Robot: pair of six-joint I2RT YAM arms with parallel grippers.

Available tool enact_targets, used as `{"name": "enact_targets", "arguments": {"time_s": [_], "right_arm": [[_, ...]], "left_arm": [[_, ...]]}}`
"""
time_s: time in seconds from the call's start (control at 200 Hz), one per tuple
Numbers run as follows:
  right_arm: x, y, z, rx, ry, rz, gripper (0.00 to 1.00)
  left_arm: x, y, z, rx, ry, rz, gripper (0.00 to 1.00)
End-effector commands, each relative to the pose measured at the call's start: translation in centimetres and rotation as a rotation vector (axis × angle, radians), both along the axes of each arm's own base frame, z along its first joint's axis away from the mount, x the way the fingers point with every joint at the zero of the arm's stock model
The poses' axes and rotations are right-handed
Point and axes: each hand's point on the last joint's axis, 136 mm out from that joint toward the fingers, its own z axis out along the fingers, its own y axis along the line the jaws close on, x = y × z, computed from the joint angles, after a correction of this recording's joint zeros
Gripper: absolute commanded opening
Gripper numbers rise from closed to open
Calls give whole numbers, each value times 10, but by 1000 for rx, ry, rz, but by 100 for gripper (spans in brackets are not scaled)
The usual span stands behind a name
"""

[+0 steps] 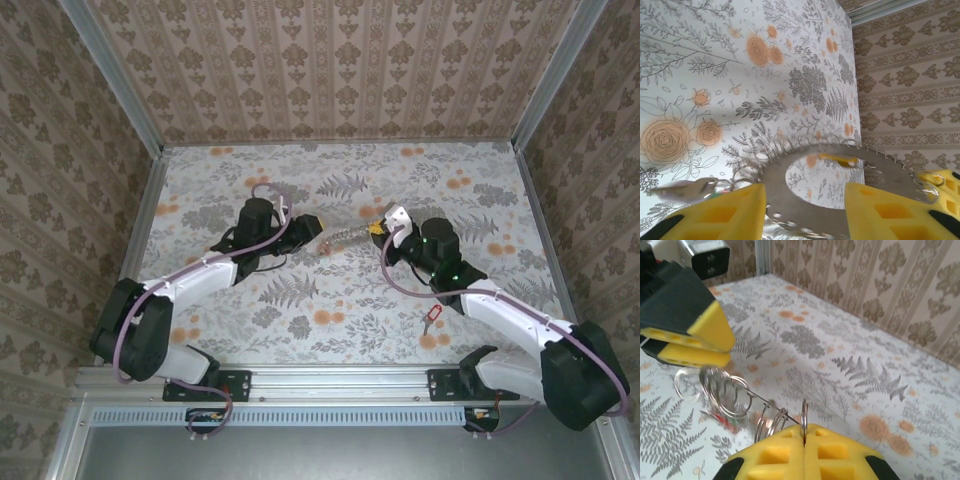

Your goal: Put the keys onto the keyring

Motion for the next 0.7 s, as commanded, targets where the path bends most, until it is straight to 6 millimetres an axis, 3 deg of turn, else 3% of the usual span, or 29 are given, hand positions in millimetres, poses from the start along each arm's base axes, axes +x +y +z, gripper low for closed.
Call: {"name": "enact_targets", "arguments": {"time_s": [0.0,0.18,0.335,0.455,0.57,0.695], "right_arm": [[6,3,8,-16,3,25,0],[7,3,-7,-128,31,58,0],[0,7,-21,-368,-17,95,0],[-14,23,-29,-525,-117,167,0],[-30,38,-21,-455,-164,242,0],[-47,52,-13,-324,-131,358,0]], "left_arm": [[-3,0,-13,7,2,8,50],[-6,9,-26,33,-30,30,52],[-3,28,-12,122,-146,70,53],[0,47,5,201,-270,106,53],[-1,53,32,239,-461,72,52],[-15,47,56,265,-686,-49,51]]}}
